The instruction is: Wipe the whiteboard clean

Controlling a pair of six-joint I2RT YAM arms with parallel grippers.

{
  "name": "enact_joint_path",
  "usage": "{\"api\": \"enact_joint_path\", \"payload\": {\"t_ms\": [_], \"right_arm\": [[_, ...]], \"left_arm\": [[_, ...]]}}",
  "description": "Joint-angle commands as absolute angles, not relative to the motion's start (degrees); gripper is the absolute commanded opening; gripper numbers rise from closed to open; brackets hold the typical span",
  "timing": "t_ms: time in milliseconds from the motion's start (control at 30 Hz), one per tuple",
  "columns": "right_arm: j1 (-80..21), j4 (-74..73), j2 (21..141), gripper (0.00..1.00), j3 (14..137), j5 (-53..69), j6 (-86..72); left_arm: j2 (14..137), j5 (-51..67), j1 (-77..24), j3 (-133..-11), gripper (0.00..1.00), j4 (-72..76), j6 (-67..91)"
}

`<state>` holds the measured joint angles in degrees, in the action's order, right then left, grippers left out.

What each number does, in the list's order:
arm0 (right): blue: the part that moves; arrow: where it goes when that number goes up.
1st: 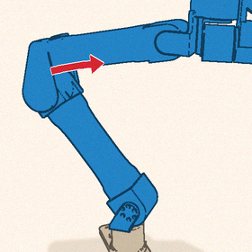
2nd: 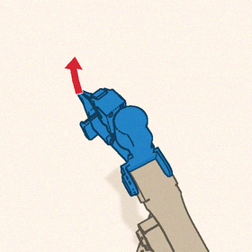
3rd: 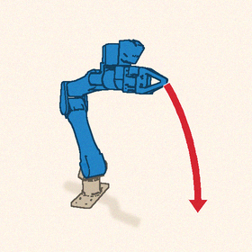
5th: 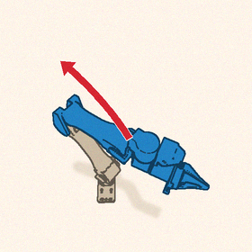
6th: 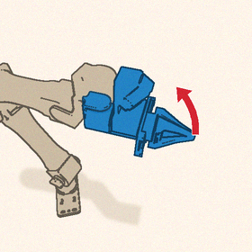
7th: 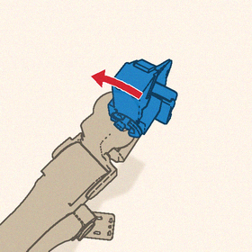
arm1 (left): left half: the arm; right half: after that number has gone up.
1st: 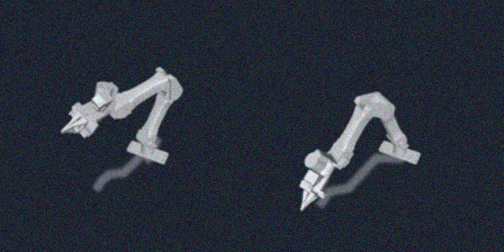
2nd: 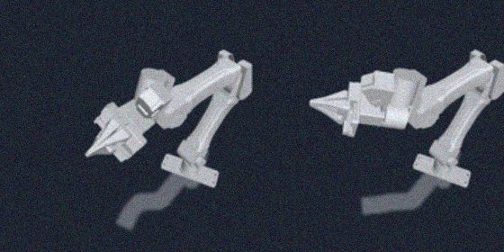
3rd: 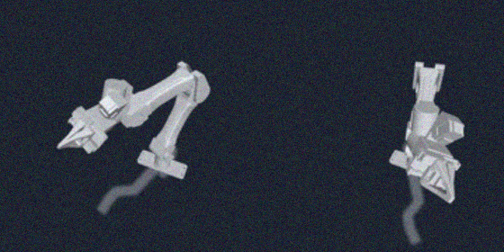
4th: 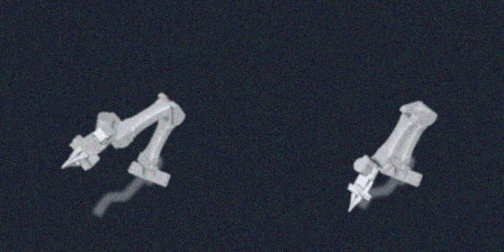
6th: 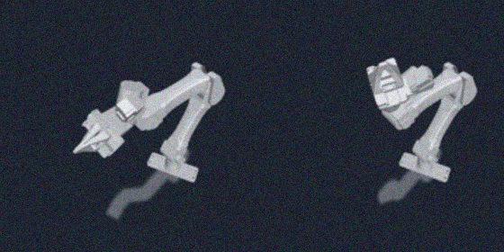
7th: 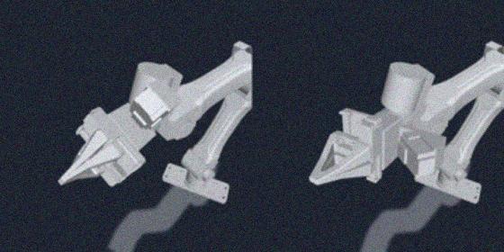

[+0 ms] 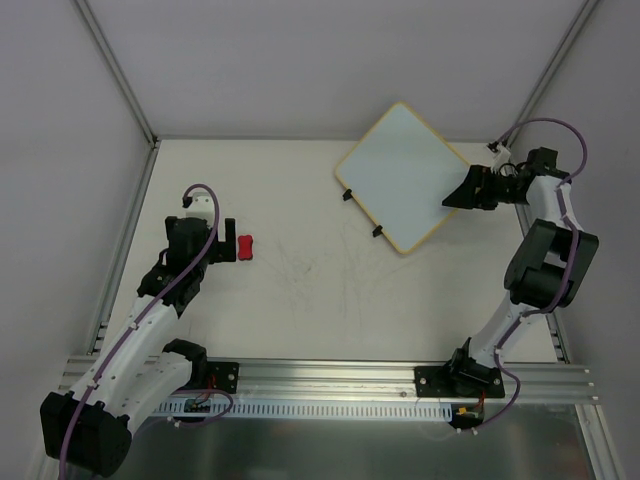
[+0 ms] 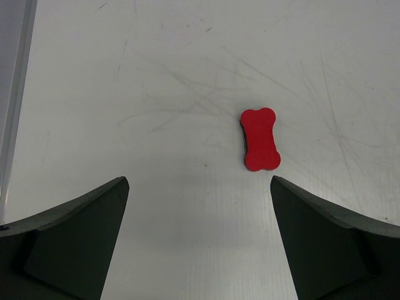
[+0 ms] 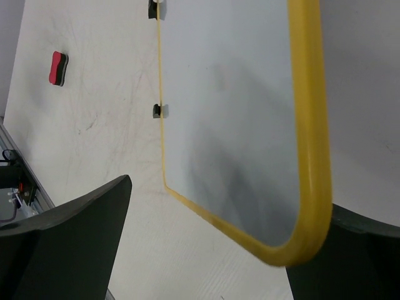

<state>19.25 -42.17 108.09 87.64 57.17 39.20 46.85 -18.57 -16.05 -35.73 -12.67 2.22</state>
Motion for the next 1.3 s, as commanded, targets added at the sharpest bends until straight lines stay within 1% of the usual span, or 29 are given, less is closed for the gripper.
{"api": "enact_joint_path", "payload": {"t_ms": [0,133,200,300,333,500,600,633,767,867,1000,1133,1267], "right_arm": [[20.56,-40.17,101.27,0.96,86.31,53.63,35.95],[21.44,-40.17,95.81,0.98,84.12,46.26,34.10],[22.67,-40.34,93.18,0.99,82.71,45.01,33.40],[22.94,-40.17,87.29,0.99,81.48,37.38,32.18],[23.03,-40.25,85.97,0.99,81.30,32.83,31.82],[23.03,-40.52,75.42,0.99,82.52,23.92,28.57],[23.12,-40.70,68.06,0.99,86.12,19.88,26.55],[23.12,-40.69,66.81,0.99,86.13,19.86,26.54],[23.03,-40.26,62.15,0.99,89.47,19.07,24.00],[22.68,-39.90,59.51,0.99,91.31,16.36,19.61],[21.36,-38.42,56.52,0.99,92.37,17.31,19.25],[17.24,-36.83,54.85,0.99,91.94,11.09,18.98],[14.77,-34.81,52.48,0.99,90.97,8.27,18.20]], "left_arm": [[45.88,-18.46,-16.00,-35.51,0.99,-10.90,1.76],[45.35,-18.28,-15.91,-35.51,0.99,-10.90,2.11],[45.00,-18.11,-15.91,-35.59,0.99,-10.99,2.55],[44.30,-17.67,-15.91,-35.68,0.99,-10.99,3.16],[44.12,-17.23,-15.91,-36.03,0.99,-10.90,3.25],[43.16,-16.87,-16.00,-38.40,0.99,-11.60,3.78],[41.84,-16.43,-15.91,-43.39,0.99,-13.17,4.22],[41.84,-16.44,-15.91,-43.42,0.99,-13.18,4.31],[41.48,-18.28,-15.91,-51.48,0.99,-15.38,4.83],[41.57,-18.98,-16.00,-57.01,0.99,-16.61,3.52],[42.01,-21.53,-16.00,-64.32,0.99,-18.01,0.62],[41.22,-23.46,-16.00,-70.13,0.99,-18.54,-3.94],[39.38,-25.57,-16.00,-74.78,0.99,-18.90,-6.85]]}}
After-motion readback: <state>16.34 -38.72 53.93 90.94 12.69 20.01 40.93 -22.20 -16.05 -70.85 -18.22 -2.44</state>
